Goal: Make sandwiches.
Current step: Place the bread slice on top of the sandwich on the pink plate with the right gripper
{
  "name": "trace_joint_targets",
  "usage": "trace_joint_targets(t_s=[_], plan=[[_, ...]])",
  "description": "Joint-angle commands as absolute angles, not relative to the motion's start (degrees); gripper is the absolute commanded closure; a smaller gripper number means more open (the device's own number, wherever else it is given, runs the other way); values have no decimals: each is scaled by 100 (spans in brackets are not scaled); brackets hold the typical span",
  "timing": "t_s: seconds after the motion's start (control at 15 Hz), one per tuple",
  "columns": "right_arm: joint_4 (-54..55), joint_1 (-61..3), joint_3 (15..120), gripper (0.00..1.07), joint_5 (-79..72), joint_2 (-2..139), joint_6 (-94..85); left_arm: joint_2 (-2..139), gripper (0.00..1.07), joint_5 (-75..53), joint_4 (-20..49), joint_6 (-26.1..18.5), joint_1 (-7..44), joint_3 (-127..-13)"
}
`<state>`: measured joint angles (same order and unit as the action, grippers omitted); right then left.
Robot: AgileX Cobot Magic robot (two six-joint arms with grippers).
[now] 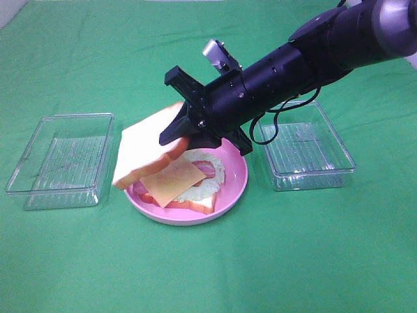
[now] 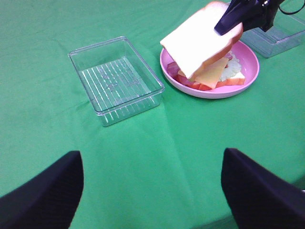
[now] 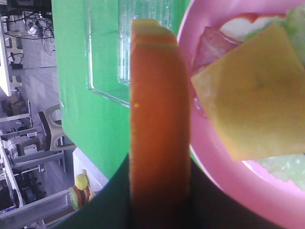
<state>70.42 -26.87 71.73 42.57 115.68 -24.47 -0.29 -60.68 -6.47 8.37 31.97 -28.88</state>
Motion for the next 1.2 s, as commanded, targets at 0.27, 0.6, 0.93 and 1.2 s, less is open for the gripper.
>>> trace_joint_targets(t_s=[0.27,0.6,0.93,1.2], plan=[[6910,-2676,7145,107,3988,11757,-2515,-143,31,-6033,-625,842,3220,-2882],[6480,-2676,7145,69,4068,11757,-2349,-143,31,-6033,-625,842,3220,-2882],[5924,-2676,7145,34,4074,11740,-2326,-143,31,-6033,-625,842,3220,-2882],[4429,-2676,7145,34,4074,11505,-1495,-143,31,-6033,-625,842,3220,-2882]])
